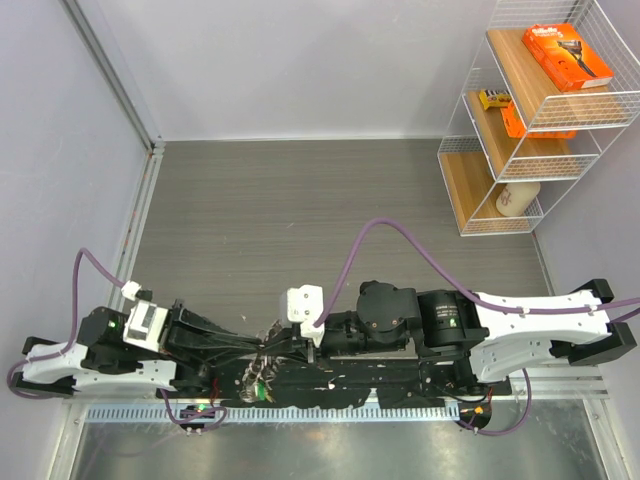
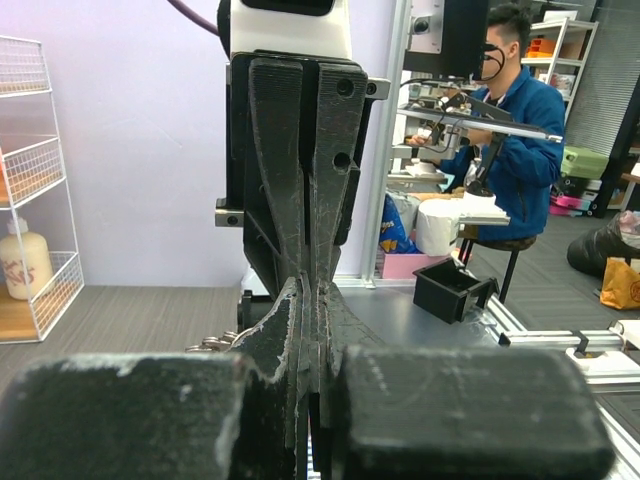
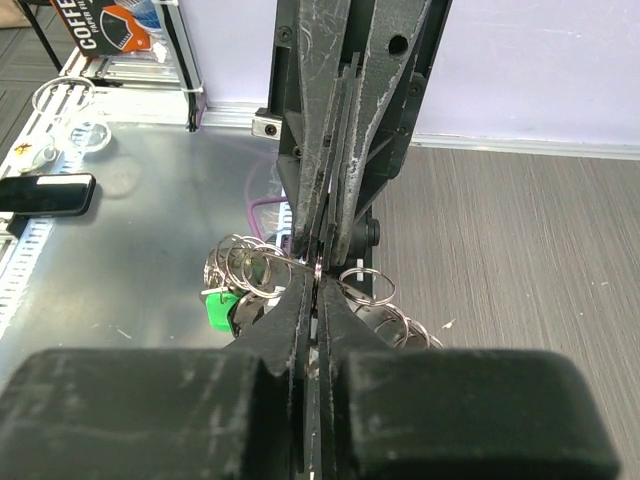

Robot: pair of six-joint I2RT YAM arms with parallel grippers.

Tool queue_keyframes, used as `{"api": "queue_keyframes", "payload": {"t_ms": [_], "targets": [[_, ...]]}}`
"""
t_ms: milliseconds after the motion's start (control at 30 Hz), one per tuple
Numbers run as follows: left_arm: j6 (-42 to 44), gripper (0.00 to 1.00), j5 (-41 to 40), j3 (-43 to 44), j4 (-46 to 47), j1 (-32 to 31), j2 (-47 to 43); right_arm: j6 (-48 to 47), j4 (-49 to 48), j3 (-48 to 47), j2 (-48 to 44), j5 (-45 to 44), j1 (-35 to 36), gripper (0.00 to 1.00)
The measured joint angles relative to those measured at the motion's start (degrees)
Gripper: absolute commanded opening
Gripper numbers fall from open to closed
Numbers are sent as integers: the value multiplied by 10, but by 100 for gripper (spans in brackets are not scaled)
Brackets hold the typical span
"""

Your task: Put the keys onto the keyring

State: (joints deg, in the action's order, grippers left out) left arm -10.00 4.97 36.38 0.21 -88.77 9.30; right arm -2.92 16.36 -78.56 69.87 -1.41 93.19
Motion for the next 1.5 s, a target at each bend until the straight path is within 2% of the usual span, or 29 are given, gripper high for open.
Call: {"api": "queue_keyframes", "payload": {"t_ms": [267, 333, 467, 733, 1133, 1500], "targets": [[-5, 2, -5, 0, -12, 0, -1, -8, 27, -12, 0, 0, 0, 5], [-13, 17, -11, 2, -32, 0, -3, -10, 49, -18, 1, 0, 0, 5], [-30, 33, -24, 30, -97, 0, -12, -10, 111, -40, 3, 10, 0, 5], [-67, 45, -25, 122, -229, 0, 9, 5, 209, -91, 26, 63, 1, 5], [-98, 46, 30, 170, -359, 0, 130, 43, 266, -96, 62, 126, 1, 5], [-132, 45, 58, 190, -416, 0, 159, 84, 268, -105, 77, 108, -1, 5]]}}
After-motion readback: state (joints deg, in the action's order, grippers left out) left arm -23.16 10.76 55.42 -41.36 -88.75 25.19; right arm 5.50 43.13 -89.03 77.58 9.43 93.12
